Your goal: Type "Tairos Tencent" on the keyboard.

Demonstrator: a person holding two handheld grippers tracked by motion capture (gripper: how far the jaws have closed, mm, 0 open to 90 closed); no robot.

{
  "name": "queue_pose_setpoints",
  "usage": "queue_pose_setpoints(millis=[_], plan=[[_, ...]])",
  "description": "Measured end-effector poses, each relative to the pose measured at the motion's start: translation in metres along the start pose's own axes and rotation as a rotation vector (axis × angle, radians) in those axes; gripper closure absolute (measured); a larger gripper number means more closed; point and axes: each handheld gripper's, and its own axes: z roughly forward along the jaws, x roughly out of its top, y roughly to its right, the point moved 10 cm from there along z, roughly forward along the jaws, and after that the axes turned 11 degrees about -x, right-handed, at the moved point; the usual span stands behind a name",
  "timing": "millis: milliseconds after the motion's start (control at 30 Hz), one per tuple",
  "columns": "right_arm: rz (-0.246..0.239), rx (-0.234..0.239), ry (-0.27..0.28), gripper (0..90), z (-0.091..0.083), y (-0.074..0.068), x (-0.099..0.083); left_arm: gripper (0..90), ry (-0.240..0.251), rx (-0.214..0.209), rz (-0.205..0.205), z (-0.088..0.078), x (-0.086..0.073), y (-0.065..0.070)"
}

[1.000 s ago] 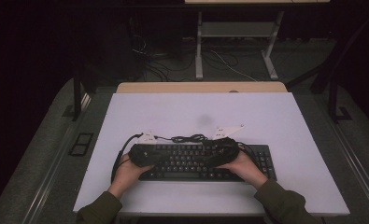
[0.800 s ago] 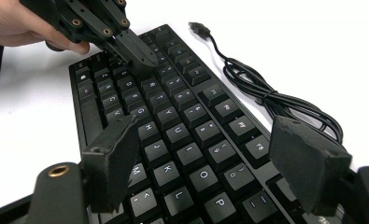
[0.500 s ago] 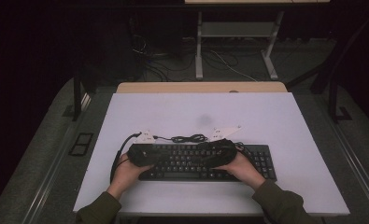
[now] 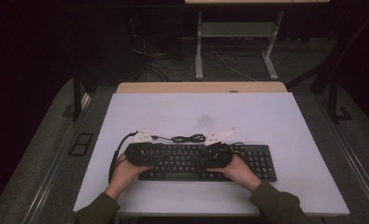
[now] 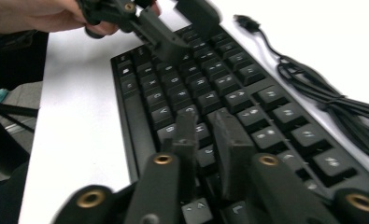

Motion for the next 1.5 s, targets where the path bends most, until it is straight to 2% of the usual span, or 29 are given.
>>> queue_pose_setpoints(millis=[167,400,1100,1500], plan=[[-0.024,0.022,-0.026,88.8,0.006,-0.01,-0.004,37.0,0.007,0.016,-0.002,0.0,0.0,-0.002],[-0.041,0.031,-0.041,89.2,0.011,-0.015,-0.007,28.4,0.013,0.034,0.001,0.0,0.0,-0.005],[-0.061,0.02,-0.075,89.2,0.018,-0.016,-0.014,27.7,0.016,0.04,-0.002,-0.001,-0.001,-0.006],[-0.057,0.013,-0.064,89.1,0.014,-0.014,-0.01,27.9,0.018,0.045,0.001,-0.002,-0.001,-0.007]])
